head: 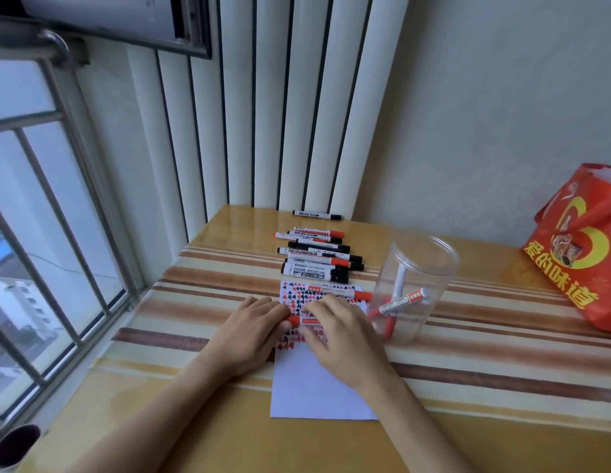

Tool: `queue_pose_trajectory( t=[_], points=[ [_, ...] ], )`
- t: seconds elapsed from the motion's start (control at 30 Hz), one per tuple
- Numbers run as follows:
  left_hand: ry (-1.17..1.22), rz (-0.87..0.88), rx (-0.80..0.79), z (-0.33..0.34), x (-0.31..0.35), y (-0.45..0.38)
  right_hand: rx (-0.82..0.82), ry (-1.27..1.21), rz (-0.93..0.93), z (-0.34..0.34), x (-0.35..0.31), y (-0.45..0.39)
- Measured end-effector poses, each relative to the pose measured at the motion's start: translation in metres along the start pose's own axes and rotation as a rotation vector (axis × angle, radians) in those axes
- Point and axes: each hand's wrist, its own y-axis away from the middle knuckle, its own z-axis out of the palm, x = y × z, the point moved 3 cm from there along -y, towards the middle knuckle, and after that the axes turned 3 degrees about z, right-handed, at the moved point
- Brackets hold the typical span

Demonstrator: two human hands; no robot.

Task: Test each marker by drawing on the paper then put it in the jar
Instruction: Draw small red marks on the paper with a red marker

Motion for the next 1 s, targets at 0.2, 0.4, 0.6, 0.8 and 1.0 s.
queue_pose_trajectory(
  t=[0.2,0.4,0.6,0.8,1.0],
  points=[
    [0.082,0.07,-0.025,0.001,0.001,0.001,-0.115,-0.086,0.047,0.021,-0.005,0.015],
    [0.04,0.093,0.032,0.0,0.002,0.001,-0.022,0.057,-0.049,0.021,-0.009,0.016],
    [0.009,0.078,0.075,-0.006,0.004,0.001,0.042,0.127,-0.044,0.024,-0.014,0.013],
    [-0.038,0.107,0.139,-0.01,0.007,0.001,0.036,0.122,-0.027,0.025,-0.015,0.015],
    [-0.041,-0.024,0.272,-0.011,-0.005,0.004,0.119,0.134,0.026,0.018,-0.009,0.019]
  ],
)
